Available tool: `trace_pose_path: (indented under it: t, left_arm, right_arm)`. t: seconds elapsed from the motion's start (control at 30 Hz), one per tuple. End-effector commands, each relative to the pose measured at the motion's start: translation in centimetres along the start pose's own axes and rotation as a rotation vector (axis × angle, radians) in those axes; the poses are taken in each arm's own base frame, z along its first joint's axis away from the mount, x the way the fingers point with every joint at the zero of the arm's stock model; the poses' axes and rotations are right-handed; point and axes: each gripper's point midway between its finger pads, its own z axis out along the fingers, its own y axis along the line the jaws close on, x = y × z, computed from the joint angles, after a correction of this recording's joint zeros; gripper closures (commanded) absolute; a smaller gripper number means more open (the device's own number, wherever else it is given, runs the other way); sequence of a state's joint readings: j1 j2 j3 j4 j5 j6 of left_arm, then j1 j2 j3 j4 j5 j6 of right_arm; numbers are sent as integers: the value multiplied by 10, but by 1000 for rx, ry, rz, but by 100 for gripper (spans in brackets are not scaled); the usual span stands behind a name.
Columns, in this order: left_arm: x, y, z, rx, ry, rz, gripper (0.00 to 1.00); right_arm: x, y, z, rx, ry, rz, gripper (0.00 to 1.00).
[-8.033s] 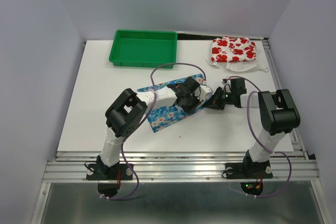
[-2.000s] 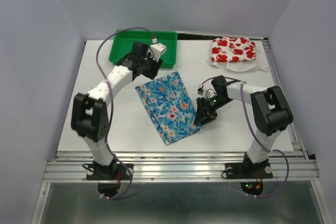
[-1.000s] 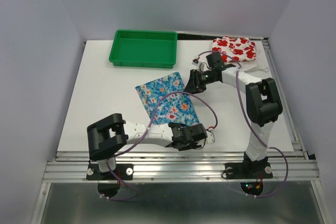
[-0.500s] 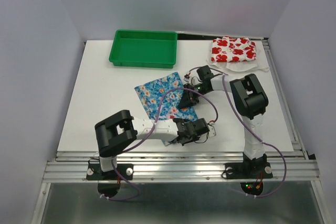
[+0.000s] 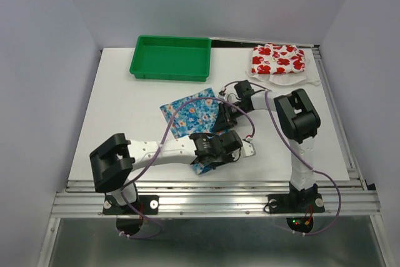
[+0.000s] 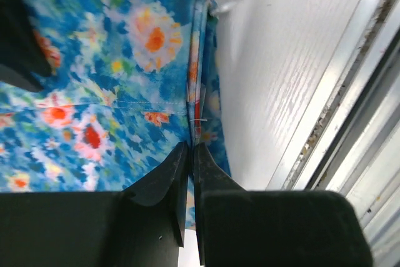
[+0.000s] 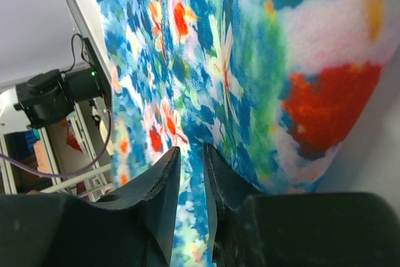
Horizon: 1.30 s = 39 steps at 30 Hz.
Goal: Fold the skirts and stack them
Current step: Fold the skirt
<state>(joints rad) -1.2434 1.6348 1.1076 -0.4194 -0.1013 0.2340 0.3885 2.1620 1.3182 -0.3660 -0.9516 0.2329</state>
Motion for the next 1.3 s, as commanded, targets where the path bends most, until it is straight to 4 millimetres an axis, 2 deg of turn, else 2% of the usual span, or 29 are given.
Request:
trace_pose_path:
  t: [0.0,0.1,0.17,0.2,0.23,0.3,0.5,0.63,0.83,1.13,1.27]
  left_arm:
    - [-35,12,-46,14,-154,-13,100]
    - [-30,17,-43,9,-131,-27,100]
    - [-23,16,-33,7,-103,-25,98]
    - [-16,13,-24,12,-84,-23,85]
    - [-14,11,-22,14,-76,-20,80]
    - [-6,5,-7,22,-50,-1,68]
    - [-8,-15,10,82,-25,5,57]
    - [-6,-23,24,99,10,9,56]
    - [5,-33,36,101,54,30,45]
    - [26,-12,55,-38,150,37,44]
    - [34,-17,59,-12,167,41,47]
  right_arm:
    - [40,-60,10,241,81,-9,72]
    - [45,-62,9,246,91,-7,72]
    - [46,-64,10,250,94,-6,72]
    - [47,-65,10,252,96,-4,72]
    - [48,-65,10,252,97,0,72]
    - [49,-65,10,252,99,4,72]
    - [47,-65,9,261,93,0,72]
    - [47,-65,10,257,94,6,72]
    - [48,-67,11,257,99,8,72]
    - [56,-72,12,263,115,11,73]
    - [59,-77,12,276,124,15,76]
